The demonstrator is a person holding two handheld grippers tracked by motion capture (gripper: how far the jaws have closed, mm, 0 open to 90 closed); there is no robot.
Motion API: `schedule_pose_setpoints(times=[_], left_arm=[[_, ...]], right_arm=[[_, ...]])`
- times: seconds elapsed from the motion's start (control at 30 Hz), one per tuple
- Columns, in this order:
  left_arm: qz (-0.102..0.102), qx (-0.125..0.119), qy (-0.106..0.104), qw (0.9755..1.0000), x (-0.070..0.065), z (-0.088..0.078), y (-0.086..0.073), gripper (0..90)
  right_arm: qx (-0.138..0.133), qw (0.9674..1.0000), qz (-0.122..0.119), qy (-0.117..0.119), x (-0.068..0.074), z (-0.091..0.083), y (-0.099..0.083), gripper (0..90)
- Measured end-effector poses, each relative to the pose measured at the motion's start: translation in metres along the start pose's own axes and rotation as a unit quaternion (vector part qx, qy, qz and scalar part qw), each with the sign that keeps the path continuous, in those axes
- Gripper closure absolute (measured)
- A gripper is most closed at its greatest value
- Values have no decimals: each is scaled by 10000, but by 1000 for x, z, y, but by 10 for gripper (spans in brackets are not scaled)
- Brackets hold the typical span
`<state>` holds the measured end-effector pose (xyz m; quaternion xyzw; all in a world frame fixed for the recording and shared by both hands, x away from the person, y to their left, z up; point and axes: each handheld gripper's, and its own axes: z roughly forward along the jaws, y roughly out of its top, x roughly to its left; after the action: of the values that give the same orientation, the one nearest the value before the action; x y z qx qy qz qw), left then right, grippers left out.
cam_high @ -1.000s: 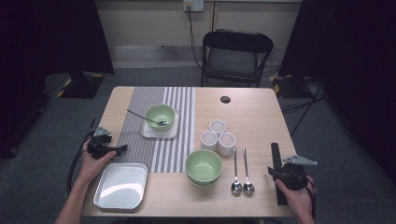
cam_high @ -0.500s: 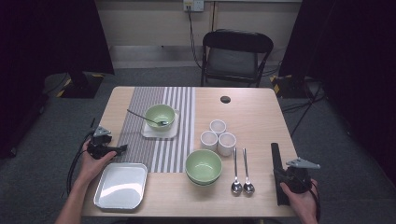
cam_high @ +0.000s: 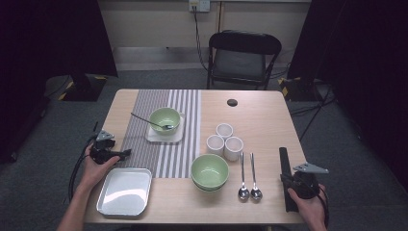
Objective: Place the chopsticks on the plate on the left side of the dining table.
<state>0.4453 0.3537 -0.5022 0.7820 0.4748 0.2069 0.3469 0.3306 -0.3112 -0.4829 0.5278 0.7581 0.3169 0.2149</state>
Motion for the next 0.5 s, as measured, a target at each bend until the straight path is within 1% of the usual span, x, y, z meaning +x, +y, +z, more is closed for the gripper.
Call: schedule_pose_setpoints(times=[0.3, 0.4, 0.5], left_arm=[[-23, -8, -24, 10000, 0, 0, 0, 144], [-25, -10, -25, 10000, 0, 0, 0, 144], [-22, -10, -34, 10000, 0, 0, 0, 144]], right_arm=[[32, 10000, 0, 36, 1, 1, 0, 828], [15, 9999, 60, 149, 2, 2, 0, 824], [14, 9998, 23, 220, 4, 2, 0, 825]])
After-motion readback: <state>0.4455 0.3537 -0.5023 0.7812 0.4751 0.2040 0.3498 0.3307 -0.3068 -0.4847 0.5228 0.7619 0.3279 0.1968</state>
